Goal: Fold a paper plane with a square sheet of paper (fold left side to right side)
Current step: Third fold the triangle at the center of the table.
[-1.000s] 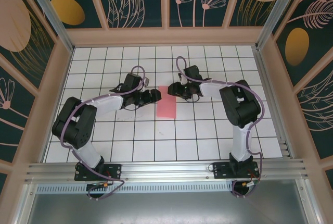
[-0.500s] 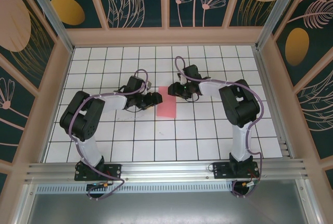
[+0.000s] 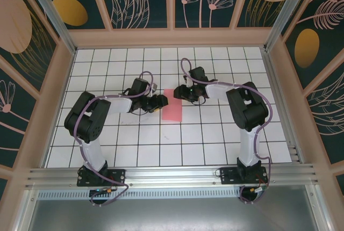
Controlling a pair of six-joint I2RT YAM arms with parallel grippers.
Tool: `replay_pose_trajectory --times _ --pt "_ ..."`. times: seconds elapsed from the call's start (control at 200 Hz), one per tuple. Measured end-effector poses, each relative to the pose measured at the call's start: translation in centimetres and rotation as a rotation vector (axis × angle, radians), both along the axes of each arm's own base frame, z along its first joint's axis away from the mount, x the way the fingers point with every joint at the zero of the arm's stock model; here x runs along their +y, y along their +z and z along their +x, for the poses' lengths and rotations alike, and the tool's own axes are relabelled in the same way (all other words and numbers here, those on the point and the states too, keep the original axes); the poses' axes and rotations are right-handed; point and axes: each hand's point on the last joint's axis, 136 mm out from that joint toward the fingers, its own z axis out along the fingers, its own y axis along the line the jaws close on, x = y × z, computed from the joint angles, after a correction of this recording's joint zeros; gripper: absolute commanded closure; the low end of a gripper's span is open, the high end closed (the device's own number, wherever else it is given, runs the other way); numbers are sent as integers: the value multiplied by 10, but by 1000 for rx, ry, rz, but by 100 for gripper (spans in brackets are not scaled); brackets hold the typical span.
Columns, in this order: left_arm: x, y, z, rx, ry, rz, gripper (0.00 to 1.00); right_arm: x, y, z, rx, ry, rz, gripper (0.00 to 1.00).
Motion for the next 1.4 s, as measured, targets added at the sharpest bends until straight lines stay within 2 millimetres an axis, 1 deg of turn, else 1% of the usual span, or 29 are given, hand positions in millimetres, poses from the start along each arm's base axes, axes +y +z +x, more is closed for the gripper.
replay_pose_trajectory --times 0.06,0.175,0.29,0.425,0.475,0.555,0.646,0.721,0.776,0.846,0.941,1.006,1.046,1.061,1.131,1.186,1.241,1.311,1.396 --pt "-1 0 0 1 -1 -3 49 0 0 0 0 0 1 50" --pt "-2 -2 2 5 1 -3 55 0 0 0 1 2 3 50" --pt "-4 -3 1 12 2 -4 65 1 0 -1 2 5 5 50" --pt "-6 -2 0 13 0 -6 79 1 0 -1 -1 8 4 49" --pt "-6 -2 0 11 -3 -5 83 1 0 -1 -3 10 4 48" --pt "-7 -2 -1 15 -3 -5 85 1 2 0 -12 17 4 44" --pt "-9 -3 -2 15 -4 -2 87 -1 4 0 -44 27 -7 37" --pt "-13 -2 -5 22 -5 -4 88 -10 10 -4 -84 28 -31 30" --pt "-16 -1 -9 27 -4 -4 89 -19 19 -9 -126 26 -52 28" --pt "-20 4 -13 26 -1 -6 90 -29 38 -19 -194 35 -61 27" --pt "-23 12 -17 23 8 -19 91 -40 72 -36 -320 53 -51 25" --pt "-22 18 -20 22 16 -30 91 -44 90 -54 -408 75 -40 25" --pt "-22 20 -21 22 22 -34 92 -44 96 -65 -453 90 -37 24" --pt "-22 21 -21 21 24 -36 92 -43 98 -73 -469 104 -34 24" --pt "-22 25 -21 21 30 -42 92 -38 97 -99 -526 153 -38 23" --pt "-22 26 -20 20 31 -45 92 -32 89 -121 -555 202 -59 23" --pt "-22 26 -21 24 34 -46 92 -23 81 -138 -578 255 -88 22" --pt "-22 26 -21 26 35 -45 92 -11 73 -155 -616 315 -138 19" --pt "-22 25 -21 27 34 -45 92 3 66 -167 -674 373 -202 17"
